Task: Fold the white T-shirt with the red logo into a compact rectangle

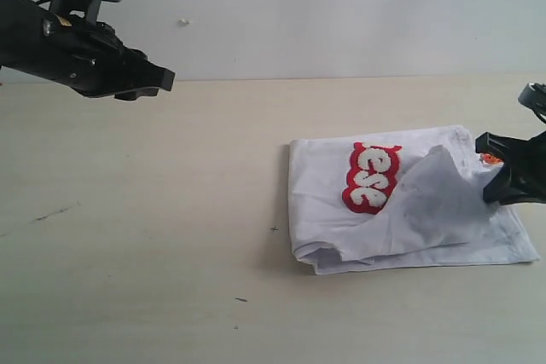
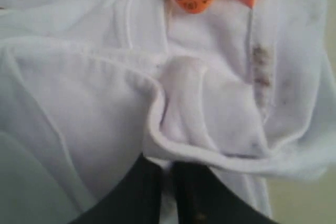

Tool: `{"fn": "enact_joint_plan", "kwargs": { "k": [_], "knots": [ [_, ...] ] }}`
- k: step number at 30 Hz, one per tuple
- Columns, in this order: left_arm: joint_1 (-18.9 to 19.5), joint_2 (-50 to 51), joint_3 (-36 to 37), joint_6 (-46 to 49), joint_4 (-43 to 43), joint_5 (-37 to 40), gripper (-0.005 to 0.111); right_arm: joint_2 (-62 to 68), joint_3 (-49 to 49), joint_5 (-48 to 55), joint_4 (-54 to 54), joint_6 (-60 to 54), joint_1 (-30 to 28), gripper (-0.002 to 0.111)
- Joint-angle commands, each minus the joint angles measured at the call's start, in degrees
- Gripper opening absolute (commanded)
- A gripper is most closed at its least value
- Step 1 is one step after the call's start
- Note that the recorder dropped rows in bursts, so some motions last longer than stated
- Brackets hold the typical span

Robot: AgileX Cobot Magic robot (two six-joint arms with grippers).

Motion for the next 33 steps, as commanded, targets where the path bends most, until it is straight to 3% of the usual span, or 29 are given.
{"fn": "enact_joint_plan", "kwargs": {
  "k": [1,8,14,19,25,28,33],
  "knots": [
    [0.0,-0.3,0.2,0.2,-0.6,-1.2,0.035,-0.1,-0.4,2.8,11.3,-14.4,-0.3,0.000],
    [0.0,-0.3,0.2,0.2,-0.6,-1.8,0.035,-2.2,-3.0,25.5,37.5,-54.7,0.5,0.000],
    [0.0,-0.3,0.2,0.2,-0.6,-2.2,0.035,-7.5,-3.8,25.9,38.9,-77.4,5.9,0.000],
    [0.0,-0.3,0.2,0.6,-0.6,-2.2,0.035,-8.2,-3.8,14.9,37.6,-80.9,6.6,0.000],
    [0.0,-0.3,0.2,0.7,-0.6,-2.3,0.035,-8.2,-3.8,-5.9,37.1,-65.4,6.6,0.002],
    [0.0,-0.3,0.2,0.7,-0.6,-2.3,0.035,-8.2,-3.8,-6.0,36.2,-64.6,6.6,0.014],
    [0.0,-0.3,0.2,0.7,-0.6,-2.3,0.035,-8.3,-3.8,-3.0,36.5,-62.8,6.9,0.048]
  ]
}}
